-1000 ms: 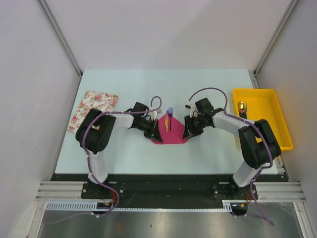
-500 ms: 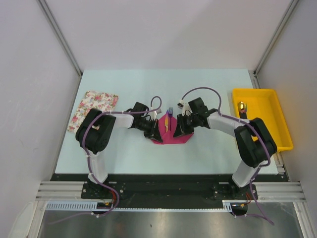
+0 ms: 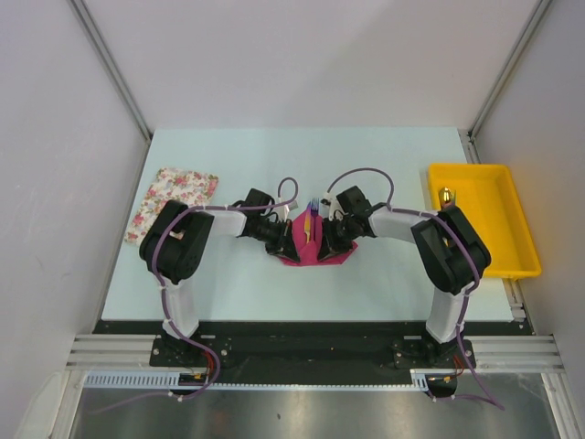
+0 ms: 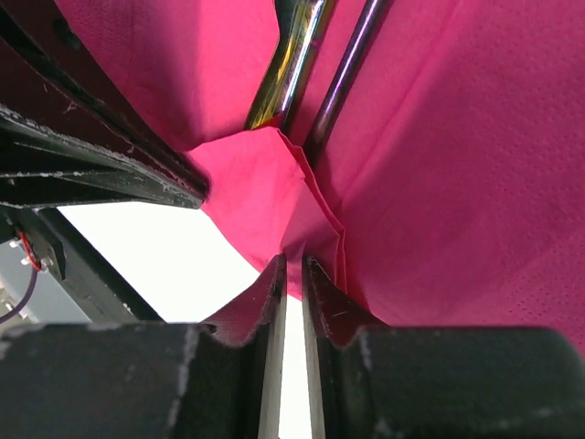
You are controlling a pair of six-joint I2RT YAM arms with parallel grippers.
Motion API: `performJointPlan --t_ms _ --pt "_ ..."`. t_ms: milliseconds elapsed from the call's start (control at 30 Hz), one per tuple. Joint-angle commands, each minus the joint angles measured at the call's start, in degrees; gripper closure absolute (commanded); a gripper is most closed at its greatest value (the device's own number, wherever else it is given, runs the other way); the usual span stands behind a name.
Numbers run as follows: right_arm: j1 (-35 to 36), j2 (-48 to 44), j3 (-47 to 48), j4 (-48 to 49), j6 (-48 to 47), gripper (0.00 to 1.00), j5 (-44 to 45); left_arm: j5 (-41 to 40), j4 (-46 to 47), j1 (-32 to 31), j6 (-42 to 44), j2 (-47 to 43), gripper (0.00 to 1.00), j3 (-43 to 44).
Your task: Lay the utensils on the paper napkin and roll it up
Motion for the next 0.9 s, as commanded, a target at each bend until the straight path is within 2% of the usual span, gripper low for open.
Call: performJointPlan --t_ms 0,367,867 --pt "0.7 -0.5 2.4 -0.3 -1.3 0.83 2.7 -4.6 0.9 0.9 1.1 -0.3 0.99 -1.1" --pt "1.7 -4.9 0.3 -1.4 0.3 0.84 -1.1 -4.4 0.9 0.9 1.0 -0.7 0.99 -1.1" --pt "1.6 1.2 -0.1 -0.9 -0.2 0.84 -1.2 -4.6 1.1 0.9 1.0 -1.0 0.99 -1.6"
